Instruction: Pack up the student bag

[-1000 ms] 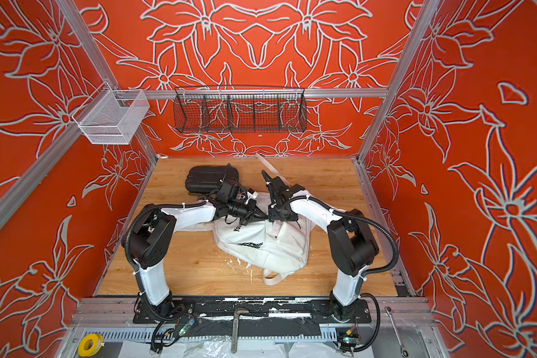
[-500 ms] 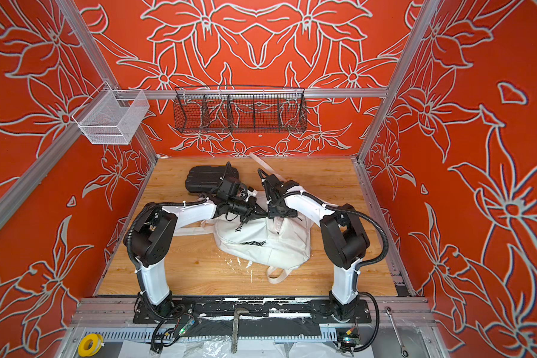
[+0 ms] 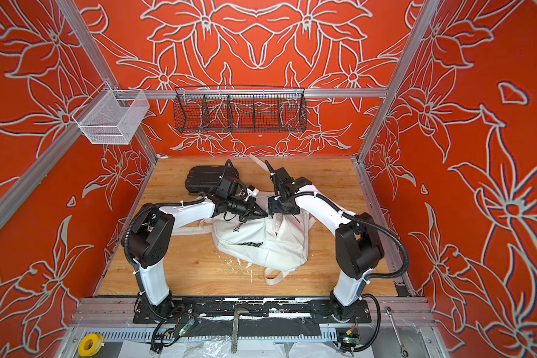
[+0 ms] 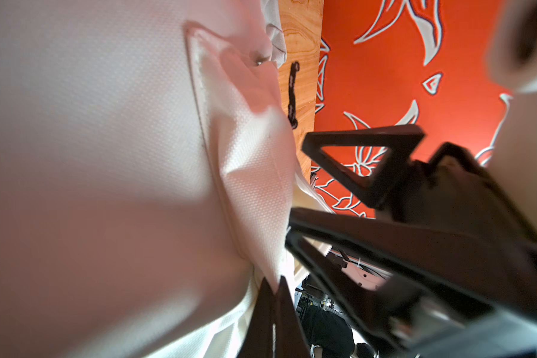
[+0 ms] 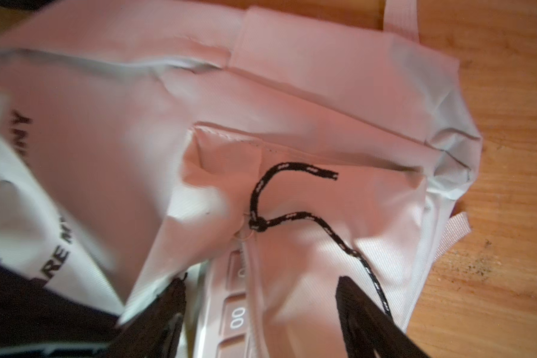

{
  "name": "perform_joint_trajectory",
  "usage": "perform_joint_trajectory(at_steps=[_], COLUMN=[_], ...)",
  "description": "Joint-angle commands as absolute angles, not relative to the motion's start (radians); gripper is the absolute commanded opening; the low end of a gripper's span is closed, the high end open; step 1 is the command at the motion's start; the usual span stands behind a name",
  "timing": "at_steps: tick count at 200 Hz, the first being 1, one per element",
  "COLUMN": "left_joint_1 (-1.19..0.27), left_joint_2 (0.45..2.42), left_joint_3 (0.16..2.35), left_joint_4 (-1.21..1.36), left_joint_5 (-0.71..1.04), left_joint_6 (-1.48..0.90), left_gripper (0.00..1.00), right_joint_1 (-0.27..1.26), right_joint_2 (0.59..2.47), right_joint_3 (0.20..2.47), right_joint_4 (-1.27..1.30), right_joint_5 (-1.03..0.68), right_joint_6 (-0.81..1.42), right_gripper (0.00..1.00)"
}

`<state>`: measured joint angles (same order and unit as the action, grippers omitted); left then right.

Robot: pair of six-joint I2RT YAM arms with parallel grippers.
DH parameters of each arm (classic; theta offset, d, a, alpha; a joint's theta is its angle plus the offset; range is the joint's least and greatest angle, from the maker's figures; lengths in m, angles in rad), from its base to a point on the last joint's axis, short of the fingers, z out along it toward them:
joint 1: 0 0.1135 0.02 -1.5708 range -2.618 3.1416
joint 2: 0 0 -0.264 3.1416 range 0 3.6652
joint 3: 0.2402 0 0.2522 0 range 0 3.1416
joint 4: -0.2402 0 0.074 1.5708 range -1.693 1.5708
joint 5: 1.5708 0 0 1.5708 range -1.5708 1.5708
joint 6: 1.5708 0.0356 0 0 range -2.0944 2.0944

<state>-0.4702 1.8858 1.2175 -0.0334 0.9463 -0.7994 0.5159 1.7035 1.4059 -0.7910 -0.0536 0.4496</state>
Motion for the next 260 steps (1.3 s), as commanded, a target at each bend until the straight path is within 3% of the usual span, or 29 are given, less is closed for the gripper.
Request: perform_joint_trajectory(at_steps=[1,66,104,133,171,218,260], left_joint_1=[-0.464,-0.463,-0.465,-0.471,-0.477,-0.476,-0.467], left_joint_2=[1.837,1.832,1.844,1.856,1.868,1.862,1.823], left_joint_3=[1.249,1.269,1.287,1.280,1.245,1.248,1.293], left_joint_4=[-0.020,-0.032,-0.044,0.004,0.173,0.244,0.012], left_joint_5=[0.982,0.986,0.998,1.019,1.062,1.089,1.088], left_joint_6=[-0.776,-0.774,-0.774,-0.818,-0.959,-1.041,-0.880], left_gripper=[0.00,0.00,0.00,0.00,0.00,0.00,0.00], right_joint_1=[0.515,0.514,0.519,0.522,0.522,0.513,0.460], right_joint_2=[1.659,1.624,1.675,1.747,1.928,1.964,1.955], right_joint_3=[1.389,1.338,1.266,1.230,1.293,1.333,1.330], right_joint_4=[-0.740,-0.951,-0.888,-0.802,-0.912,-0.912,-0.898], right_joint_5=[-0.118,0.119,0.028,-0.039,0.091,0.170,0.162], right_joint_6=[0.403,0.474,0.472,0.477,0.479,0.508,0.508], right_gripper=[0.79,0.66,0.62,0.62,0.64,0.67,0.70])
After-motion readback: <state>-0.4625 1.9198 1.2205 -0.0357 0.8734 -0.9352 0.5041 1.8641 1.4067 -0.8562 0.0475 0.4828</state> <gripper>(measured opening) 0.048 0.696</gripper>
